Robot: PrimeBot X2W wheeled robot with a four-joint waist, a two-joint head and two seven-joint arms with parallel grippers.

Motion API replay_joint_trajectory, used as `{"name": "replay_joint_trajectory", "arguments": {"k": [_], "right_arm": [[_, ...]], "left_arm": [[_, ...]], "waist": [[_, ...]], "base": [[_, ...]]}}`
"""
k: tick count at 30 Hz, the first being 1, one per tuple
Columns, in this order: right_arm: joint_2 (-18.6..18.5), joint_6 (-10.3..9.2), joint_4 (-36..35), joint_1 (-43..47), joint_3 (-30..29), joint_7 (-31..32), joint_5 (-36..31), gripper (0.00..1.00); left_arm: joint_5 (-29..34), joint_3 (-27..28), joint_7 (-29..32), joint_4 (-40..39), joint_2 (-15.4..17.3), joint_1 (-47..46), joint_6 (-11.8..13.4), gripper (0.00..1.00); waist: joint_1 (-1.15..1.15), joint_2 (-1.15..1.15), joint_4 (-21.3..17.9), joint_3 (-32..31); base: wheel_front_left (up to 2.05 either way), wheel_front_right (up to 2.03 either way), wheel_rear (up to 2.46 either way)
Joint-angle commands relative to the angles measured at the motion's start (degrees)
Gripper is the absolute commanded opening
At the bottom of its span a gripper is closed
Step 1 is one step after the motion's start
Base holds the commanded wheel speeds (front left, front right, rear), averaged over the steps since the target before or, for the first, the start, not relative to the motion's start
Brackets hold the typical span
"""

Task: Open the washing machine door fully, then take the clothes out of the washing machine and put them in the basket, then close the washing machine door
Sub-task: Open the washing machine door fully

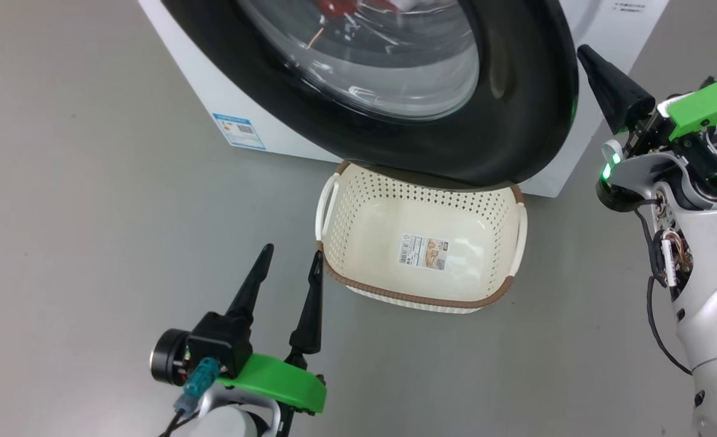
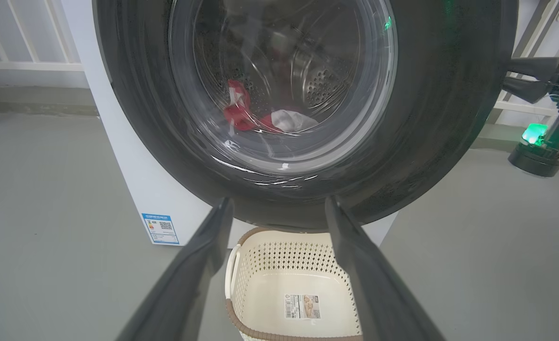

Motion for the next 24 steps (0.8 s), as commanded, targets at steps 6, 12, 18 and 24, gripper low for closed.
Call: {"name": "replay_joint_trajectory", "arguments": {"k": [6,12,18,24], "right_arm": [[0.90,0.05,-0.14,-2.55,1.23,3.33,0.85,0.00],[0.93,0.05,0.67,-2.10,1.51,7.10,1.50,0.00],[1.19,0.05,0.35,0.06,2.01,12.49,2.53,0.00],[1.62,0.05,-0.61,2.08,2.67,15.55,2.92,0.00]], "left_arm": [[-0.78,0.98,-0.45,-1.65,0.65,-1.34,0.82,1.00],[-1.02,0.80,-0.45,-1.57,0.65,-1.21,1.06,1.00],[-0.78,0.98,-0.45,-1.48,0.65,-1.07,0.95,1.00],[-0.50,1.22,-0.45,-0.98,0.65,-0.89,0.73,1.00]], "waist": [[0.00,0.00,1.07,0.02],[0.00,0.00,1.09,-0.31],[0.00,0.00,0.39,-1.13],[0.00,0.00,-0.25,-1.98]], "base": [[0.00,0.00,0.00],[0.00,0.00,0.00],[0.00,0.00,0.00],[0.00,0.00,0.00]]}}
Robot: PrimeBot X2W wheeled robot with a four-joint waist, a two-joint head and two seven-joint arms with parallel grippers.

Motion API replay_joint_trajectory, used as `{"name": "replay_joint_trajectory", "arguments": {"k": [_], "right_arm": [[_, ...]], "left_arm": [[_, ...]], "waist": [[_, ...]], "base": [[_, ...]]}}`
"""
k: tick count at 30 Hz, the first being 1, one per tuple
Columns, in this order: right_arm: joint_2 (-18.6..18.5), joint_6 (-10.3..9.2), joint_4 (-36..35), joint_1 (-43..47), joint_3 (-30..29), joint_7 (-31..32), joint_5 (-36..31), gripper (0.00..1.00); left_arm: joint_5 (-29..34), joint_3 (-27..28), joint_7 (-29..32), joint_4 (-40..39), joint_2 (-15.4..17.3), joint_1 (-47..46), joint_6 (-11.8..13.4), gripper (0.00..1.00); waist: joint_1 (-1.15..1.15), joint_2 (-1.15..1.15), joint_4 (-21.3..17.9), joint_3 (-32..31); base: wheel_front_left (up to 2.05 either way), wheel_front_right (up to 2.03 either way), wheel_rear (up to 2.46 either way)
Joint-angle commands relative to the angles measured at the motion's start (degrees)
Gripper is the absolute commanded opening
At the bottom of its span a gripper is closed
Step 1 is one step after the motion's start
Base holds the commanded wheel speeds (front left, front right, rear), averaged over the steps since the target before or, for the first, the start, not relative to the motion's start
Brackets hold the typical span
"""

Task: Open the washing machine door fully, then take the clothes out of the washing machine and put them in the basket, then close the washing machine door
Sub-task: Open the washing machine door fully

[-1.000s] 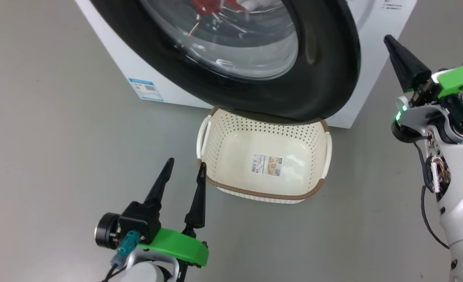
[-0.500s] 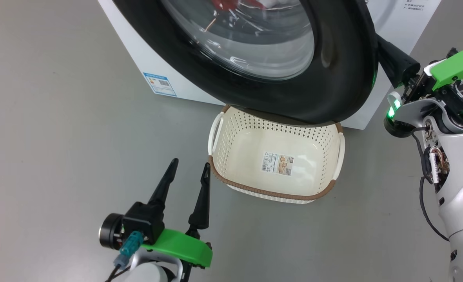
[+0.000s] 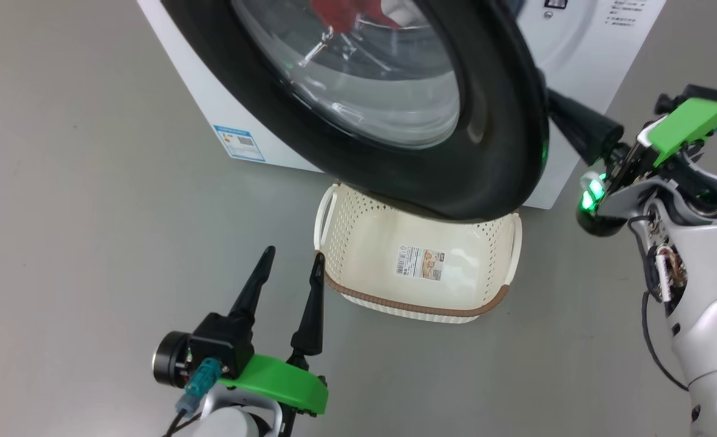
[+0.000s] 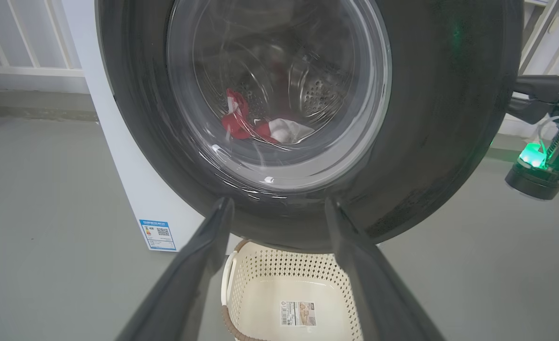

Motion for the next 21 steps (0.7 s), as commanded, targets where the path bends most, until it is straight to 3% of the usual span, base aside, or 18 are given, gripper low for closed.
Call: {"name": "replay_joint_trajectory", "arguments": {"k": [1,14,21], "right_arm": [[1.45,0.03,-1.53,0.75,1.31,0.76,0.31,0.00],[2.98,0.03,-6.20,7.30,5.62,3.86,1.70,0.00],[3.07,0.03,-9.23,11.21,11.70,3.36,6.29,0.00]], "left_arm": [[0.42,1.86,-0.45,-1.11,0.65,-0.78,0.22,1.00],[1.29,2.61,-0.45,0.46,0.65,0.19,-0.67,1.00],[1.92,3.22,-0.45,1.40,0.65,1.27,-1.39,1.00]], "waist": [[0.00,0.00,-0.31,-0.35],[0.00,0.00,-2.09,-2.65],[0.00,0.00,-2.17,-4.42]], "base": [[0.00,0.00,0.00],[0.00,0.00,0.00],[0.00,0.00,0.00]]}}
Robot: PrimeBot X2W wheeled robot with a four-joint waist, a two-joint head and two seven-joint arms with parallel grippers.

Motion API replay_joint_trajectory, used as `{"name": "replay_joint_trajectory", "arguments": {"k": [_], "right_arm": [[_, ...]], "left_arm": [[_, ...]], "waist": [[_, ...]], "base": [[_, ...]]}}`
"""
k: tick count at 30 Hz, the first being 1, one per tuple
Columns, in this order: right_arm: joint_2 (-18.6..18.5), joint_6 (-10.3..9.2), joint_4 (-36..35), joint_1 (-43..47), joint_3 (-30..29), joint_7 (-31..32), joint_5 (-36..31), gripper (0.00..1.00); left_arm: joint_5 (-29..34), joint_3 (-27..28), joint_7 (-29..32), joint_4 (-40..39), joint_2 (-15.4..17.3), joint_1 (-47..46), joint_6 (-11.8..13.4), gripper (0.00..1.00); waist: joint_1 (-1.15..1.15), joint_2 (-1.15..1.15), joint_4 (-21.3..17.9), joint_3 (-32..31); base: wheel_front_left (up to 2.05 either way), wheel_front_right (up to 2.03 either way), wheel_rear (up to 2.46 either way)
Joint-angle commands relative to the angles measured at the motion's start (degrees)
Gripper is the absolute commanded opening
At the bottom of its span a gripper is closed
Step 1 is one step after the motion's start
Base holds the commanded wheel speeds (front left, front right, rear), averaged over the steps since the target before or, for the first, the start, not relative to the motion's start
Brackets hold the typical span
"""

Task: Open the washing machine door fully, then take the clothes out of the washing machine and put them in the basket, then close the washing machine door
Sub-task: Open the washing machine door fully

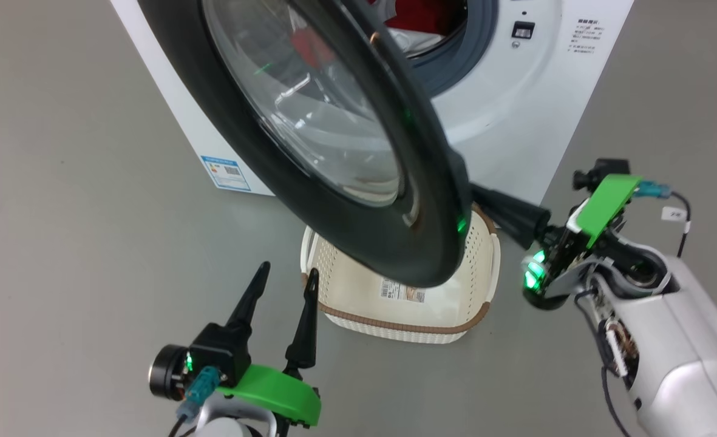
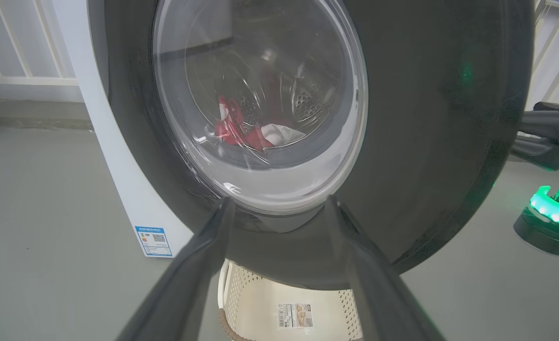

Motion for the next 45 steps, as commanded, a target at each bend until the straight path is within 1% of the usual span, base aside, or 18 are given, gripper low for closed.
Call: {"name": "replay_joint_trajectory", "arguments": {"k": [1,9,15,19,26,32,35,36,37,38,39,40,45], "right_arm": [[1.19,0.05,-2.54,1.24,2.96,-0.15,1.51,0.00],[1.19,0.05,-6.55,5.50,10.56,-3.10,5.81,0.00],[1.20,0.05,-8.83,7.45,15.06,-4.88,8.80,0.00],[1.20,0.05,-9.67,8.01,16.97,-6.31,10.25,0.00],[1.20,0.05,-10.50,8.95,16.59,-8.82,11.31,0.00],[1.20,0.05,-14.03,11.98,11.88,-12.32,11.51,0.00],[1.17,0.05,-16.99,15.05,8.77,-14.52,10.03,0.00],[1.17,0.05,-18.20,16.28,7.83,-15.18,9.41,0.08],[1.17,0.05,-19.23,17.59,6.99,-16.06,8.42,0.33],[1.18,0.05,-20.27,19.01,6.17,-16.55,8.08,0.47],[1.18,0.05,-21.30,20.38,5.37,-17.27,7.31,0.76],[1.14,0.05,-22.19,21.69,4.79,-18.13,6.02,1.00],[1.16,0.05,-26.59,28.35,2.23,-22.48,1.62,1.00]], "left_arm": [[0.79,2.28,-0.45,-0.91,0.65,0.54,-0.36,1.00],[1.92,3.40,-0.45,-0.21,0.68,1.91,-1.28,1.00],[2.24,3.85,-0.45,0.07,0.68,2.37,-1.67,1.00],[2.29,4.05,-0.45,0.15,0.67,2.47,-1.83,1.00],[2.21,4.52,-0.45,0.13,0.67,2.55,-1.89,1.00],[2.26,5.17,-0.45,-0.12,0.66,2.95,-1.87,1.00],[2.23,5.55,-0.45,-0.05,0.66,3.31,-1.97,1.00],[2.23,5.61,-0.45,-0.02,0.66,3.45,-2.05,1.00],[2.25,5.67,-0.45,0.06,0.66,3.59,-2.13,1.00],[2.25,5.76,-0.45,0.13,0.66,3.75,-2.19,1.00],[2.28,5.82,-0.45,0.19,0.66,3.86,-2.25,1.00],[2.27,5.92,-0.45,0.28,0.66,3.99,-2.29,1.00],[2.18,6.47,-0.45,0.62,0.66,4.63,-2.52,1.00]], "waist": [[0.00,0.00,0.01,-0.91],[0.00,0.00,0.08,-2.43],[0.00,0.00,0.34,-3.28],[0.00,0.00,0.42,-3.67],[0.00,0.00,0.10,-4.02],[0.00,0.00,-0.93,-4.25],[0.00,0.00,-1.62,-4.65],[0.00,0.00,-1.82,-4.73],[0.00,0.00,-2.07,-4.93],[0.00,0.00,-2.33,-5.04],[0.00,0.00,-2.49,-5.12],[0.00,0.00,-2.74,-5.37],[0.00,0.00,-4.06,-6.29]], "base": [[0.00,0.00,0.00],[0.00,0.00,0.00],[0.00,0.00,0.00],[0.00,0.00,0.00],[0.00,0.00,0.00],[0.00,0.00,0.00],[0.00,0.00,0.00],[0.00,0.00,0.00],[0.00,0.00,0.00],[0.00,0.00,0.00],[0.00,0.00,0.00],[0.00,0.00,0.00],[0.00,0.00,0.00]]}}
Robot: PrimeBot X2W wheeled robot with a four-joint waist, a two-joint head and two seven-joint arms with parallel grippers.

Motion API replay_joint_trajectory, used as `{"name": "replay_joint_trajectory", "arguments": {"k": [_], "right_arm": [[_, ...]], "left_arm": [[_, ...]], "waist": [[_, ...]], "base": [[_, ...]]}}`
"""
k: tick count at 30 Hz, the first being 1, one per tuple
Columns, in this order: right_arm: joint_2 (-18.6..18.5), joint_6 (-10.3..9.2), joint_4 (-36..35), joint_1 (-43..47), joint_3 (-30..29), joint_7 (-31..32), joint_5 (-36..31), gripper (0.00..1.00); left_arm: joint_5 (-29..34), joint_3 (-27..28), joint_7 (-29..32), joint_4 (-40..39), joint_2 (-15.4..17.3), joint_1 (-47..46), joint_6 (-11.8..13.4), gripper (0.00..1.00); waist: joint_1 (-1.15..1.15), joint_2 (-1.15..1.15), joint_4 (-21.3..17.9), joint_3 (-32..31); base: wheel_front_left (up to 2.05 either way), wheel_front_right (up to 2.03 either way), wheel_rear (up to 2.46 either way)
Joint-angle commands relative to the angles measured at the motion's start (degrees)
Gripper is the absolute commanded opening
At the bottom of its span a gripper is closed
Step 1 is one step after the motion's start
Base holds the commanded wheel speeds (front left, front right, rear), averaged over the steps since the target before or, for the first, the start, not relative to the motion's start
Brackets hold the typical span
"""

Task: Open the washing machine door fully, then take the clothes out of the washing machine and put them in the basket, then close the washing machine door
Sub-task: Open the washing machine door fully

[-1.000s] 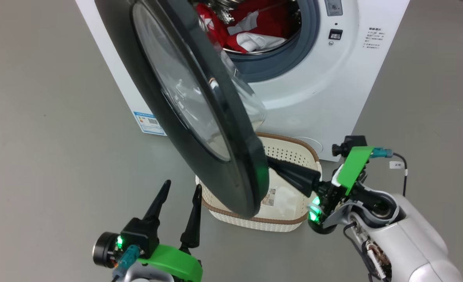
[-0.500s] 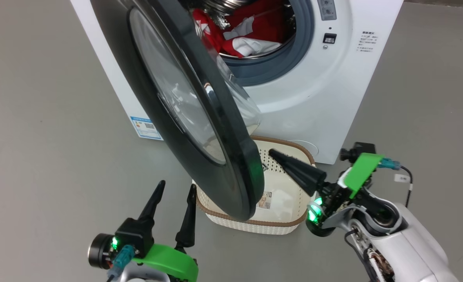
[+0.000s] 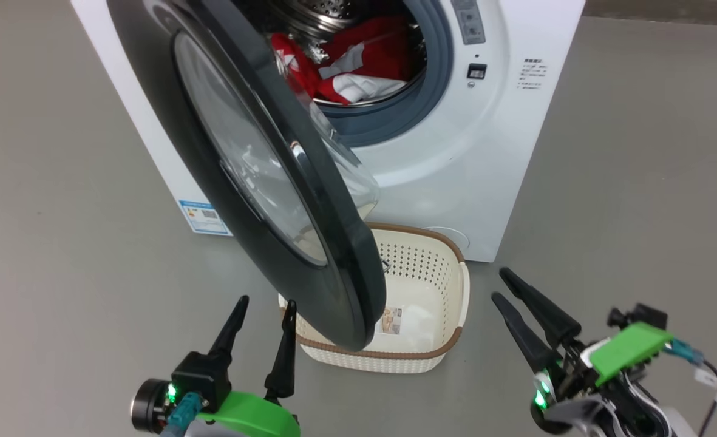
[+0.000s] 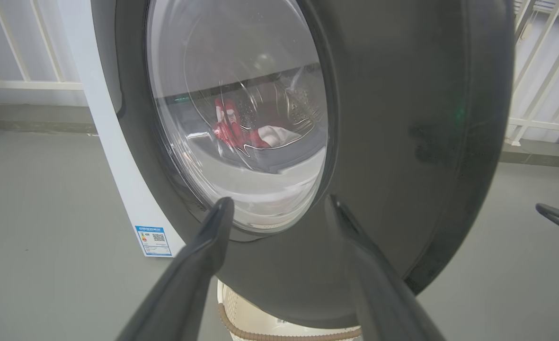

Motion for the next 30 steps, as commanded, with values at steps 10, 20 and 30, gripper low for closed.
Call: {"name": "replay_joint_trajectory", "arguments": {"k": [10,20,30], "right_arm": [[0.25,0.39,-10.33,9.43,-0.27,-11.44,-13.47,1.00],[-5.84,0.39,-13.08,12.85,1.71,-32.52,-41.02,1.00],[-2.88,0.39,-15.34,13.69,-7.75,-35.64,-75.24,1.00]], "left_arm": [[0.32,3.32,-0.45,-0.54,0.89,0.50,-0.83,1.00],[0.42,3.90,-0.45,-0.03,1.10,0.83,-0.97,1.00],[0.25,4.13,-0.45,0.57,1.13,1.29,-0.98,1.00]], "waist": [[0.00,0.00,-3.07,-1.34],[0.00,0.00,-4.45,-1.73],[0.00,0.00,-4.82,-2.74]], "base": [[0.00,0.00,0.00],[0.00,0.00,0.00],[0.00,0.00,0.00]]}}
